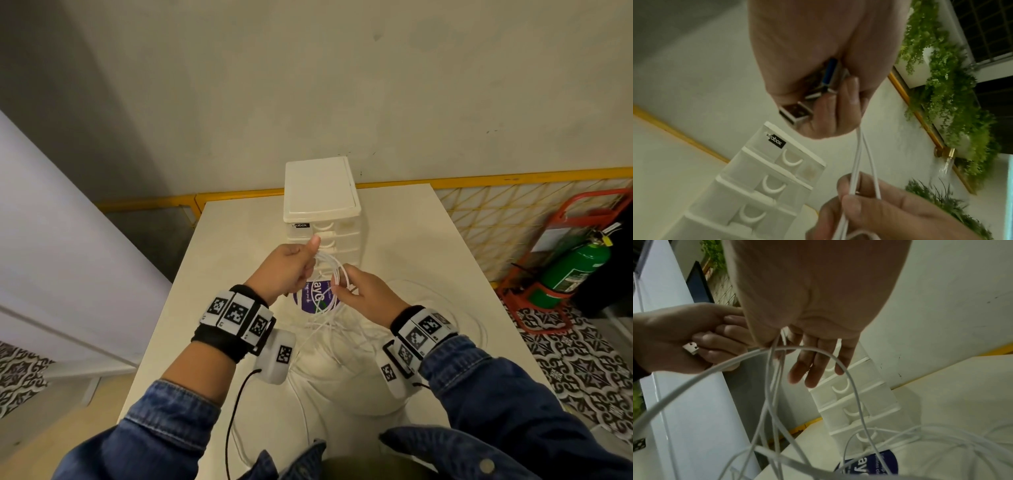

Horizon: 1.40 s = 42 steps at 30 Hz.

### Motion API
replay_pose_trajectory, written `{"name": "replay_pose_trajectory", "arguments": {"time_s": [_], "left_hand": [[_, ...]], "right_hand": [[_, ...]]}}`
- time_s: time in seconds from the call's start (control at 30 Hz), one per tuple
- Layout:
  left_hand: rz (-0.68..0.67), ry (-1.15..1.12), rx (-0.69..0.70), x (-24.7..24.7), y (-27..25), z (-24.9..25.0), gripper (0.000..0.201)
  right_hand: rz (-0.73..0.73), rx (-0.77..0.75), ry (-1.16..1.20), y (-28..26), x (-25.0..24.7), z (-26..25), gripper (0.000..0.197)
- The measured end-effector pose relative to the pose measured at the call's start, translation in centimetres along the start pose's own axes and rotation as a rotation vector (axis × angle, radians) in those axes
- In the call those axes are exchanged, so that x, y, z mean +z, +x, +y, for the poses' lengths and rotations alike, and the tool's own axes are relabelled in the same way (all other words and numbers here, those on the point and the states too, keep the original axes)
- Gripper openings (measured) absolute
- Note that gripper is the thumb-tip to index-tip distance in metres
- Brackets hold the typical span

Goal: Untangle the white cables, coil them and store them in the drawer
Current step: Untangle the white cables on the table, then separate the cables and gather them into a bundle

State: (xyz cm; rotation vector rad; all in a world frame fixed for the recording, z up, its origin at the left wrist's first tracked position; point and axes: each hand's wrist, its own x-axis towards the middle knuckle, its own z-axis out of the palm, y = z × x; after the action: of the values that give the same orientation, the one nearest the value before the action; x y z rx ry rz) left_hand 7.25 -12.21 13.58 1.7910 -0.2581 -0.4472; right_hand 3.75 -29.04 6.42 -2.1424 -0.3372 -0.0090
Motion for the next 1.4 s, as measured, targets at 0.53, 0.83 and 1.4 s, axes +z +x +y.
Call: {"name": "replay_pose_trajectory", "arguments": {"time_s": [0.53, 0.83, 1.4], "left_hand": [[-0.277, -0.185, 0.037, 2.1, -0.2, -0.3, 0.031], [-0.439, -0.827, 0.161, 2.1, -0.5, 4.2, 0.042], [0.405, -0.488, 0.537, -1.0, 2.5, 2.7, 0.022]], "right_hand": [[0.471, -0.177, 0.098, 2.0, -3.5, -1.2, 0.016], [0.239, -0.083, -0.107, 1.1, -1.3, -0.9, 0.026], [-0.107, -0.227, -0.152, -0.7, 2.0, 0.0, 0.024]]}}
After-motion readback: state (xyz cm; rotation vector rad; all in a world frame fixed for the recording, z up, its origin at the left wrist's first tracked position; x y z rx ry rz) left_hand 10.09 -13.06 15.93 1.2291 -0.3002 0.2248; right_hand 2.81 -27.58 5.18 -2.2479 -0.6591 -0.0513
